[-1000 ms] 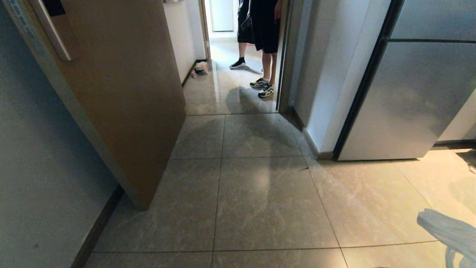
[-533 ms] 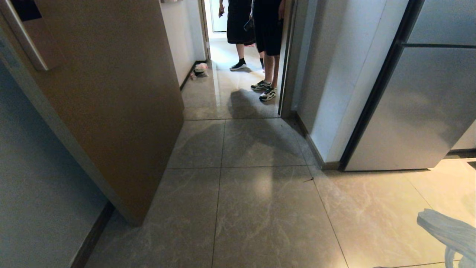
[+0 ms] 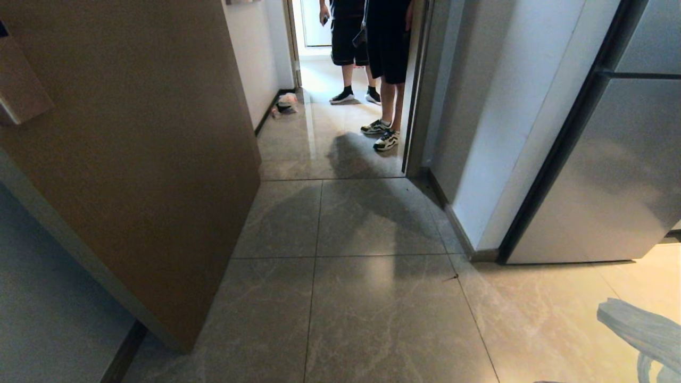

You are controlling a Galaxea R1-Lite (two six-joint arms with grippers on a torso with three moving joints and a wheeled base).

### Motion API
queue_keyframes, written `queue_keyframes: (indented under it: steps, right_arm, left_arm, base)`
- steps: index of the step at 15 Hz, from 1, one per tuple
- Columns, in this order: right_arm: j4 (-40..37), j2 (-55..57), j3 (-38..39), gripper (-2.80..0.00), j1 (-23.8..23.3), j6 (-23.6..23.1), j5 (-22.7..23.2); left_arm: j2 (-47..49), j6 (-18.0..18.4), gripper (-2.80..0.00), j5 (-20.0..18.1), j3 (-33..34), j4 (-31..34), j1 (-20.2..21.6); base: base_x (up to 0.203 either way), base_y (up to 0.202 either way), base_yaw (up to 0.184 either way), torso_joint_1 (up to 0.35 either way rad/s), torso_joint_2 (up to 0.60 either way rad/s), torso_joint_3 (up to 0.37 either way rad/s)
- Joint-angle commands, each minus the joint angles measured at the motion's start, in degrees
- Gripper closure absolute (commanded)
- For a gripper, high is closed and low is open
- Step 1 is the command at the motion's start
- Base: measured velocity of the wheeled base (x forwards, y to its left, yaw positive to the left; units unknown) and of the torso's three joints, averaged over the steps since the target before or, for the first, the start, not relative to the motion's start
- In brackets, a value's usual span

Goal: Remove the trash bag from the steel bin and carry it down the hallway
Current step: Put the trash bag at the door

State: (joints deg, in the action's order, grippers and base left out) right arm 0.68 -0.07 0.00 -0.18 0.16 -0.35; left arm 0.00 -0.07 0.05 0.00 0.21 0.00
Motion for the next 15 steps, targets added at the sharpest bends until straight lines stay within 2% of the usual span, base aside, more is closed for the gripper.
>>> queue_keyframes:
  steps: [1, 15]
  right_arm:
    - [0.0, -2.2, 0.0, 0.00, 0.0, 0.0, 0.0]
    - [0.0, -2.2, 0.0, 0.00, 0.0, 0.0, 0.0]
  left_arm:
    - [0.0, 0.0, 0.00, 0.0, 0.0, 0.0, 0.0]
    - [0.0, 0.0, 0.00, 0.0, 0.0, -0.1, 0.0]
  base:
    - [0.195, 0.000, 0.002, 0.002, 0.00, -0.001]
    - [0.192, 0.000, 0.001, 0.002, 0.00, 0.002]
